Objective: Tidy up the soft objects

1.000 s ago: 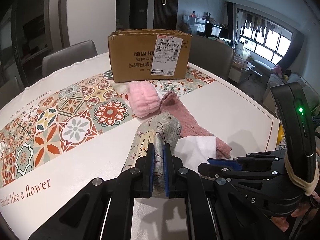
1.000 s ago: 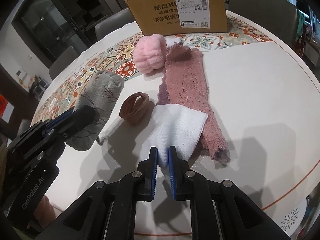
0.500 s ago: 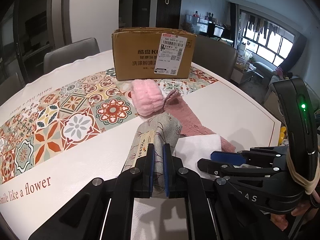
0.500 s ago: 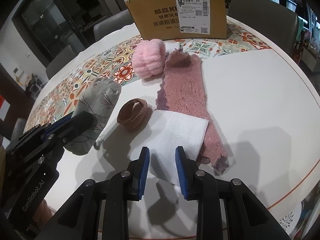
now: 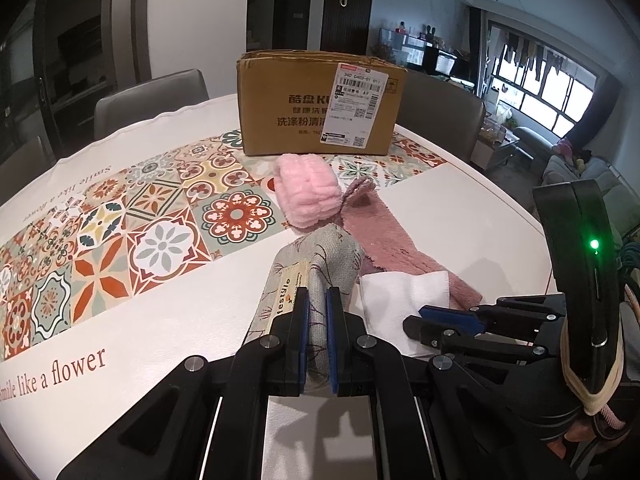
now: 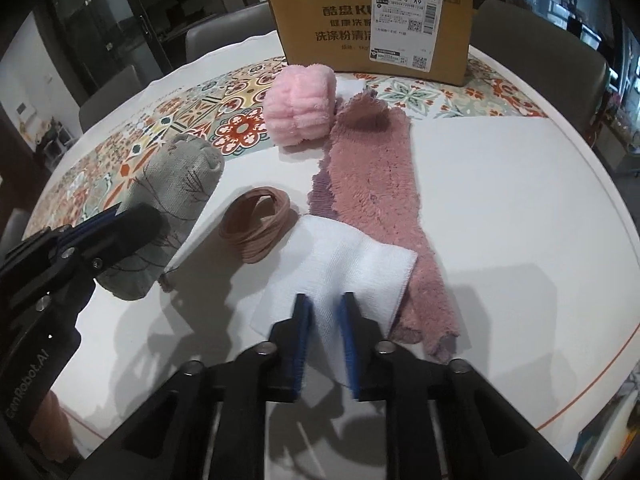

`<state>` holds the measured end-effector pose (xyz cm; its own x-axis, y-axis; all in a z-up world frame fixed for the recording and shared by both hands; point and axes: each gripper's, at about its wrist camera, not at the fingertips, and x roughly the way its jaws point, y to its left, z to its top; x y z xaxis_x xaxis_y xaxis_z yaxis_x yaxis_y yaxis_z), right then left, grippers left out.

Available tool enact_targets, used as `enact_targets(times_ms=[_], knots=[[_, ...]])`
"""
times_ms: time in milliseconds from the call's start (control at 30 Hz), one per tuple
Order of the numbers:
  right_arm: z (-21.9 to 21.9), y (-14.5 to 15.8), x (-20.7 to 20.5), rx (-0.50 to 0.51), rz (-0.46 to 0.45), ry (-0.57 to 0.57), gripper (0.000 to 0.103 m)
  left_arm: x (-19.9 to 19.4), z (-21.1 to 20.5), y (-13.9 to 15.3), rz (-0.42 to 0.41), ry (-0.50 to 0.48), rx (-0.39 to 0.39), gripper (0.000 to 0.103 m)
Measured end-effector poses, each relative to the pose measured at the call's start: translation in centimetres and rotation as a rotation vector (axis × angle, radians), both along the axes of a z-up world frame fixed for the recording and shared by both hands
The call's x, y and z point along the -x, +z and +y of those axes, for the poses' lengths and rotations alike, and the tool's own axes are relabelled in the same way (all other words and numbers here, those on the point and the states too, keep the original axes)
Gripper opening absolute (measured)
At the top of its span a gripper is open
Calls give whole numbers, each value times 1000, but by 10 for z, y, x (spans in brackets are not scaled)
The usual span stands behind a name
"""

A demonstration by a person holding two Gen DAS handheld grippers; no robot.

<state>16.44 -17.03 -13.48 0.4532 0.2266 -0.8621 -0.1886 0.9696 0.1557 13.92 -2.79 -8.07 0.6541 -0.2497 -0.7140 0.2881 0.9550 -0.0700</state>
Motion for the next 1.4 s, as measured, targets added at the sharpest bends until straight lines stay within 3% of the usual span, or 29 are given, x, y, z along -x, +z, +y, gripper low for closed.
enact_targets(times_ms=[167,367,733,1400], knots=[[-4,6,3,-20,-21,-4,11,1,0,2,-6,3,5,10],[-10,35,12,-43,-111,-15,11,4,-1,10,-23,-3,22,10],[-23,81,14,-71,-246,-58,11,2,-7,47,-100,-12,51,10],[-28,139,-21,-85,-431,-79,11,-44,-10,107,-272,3,48,10]])
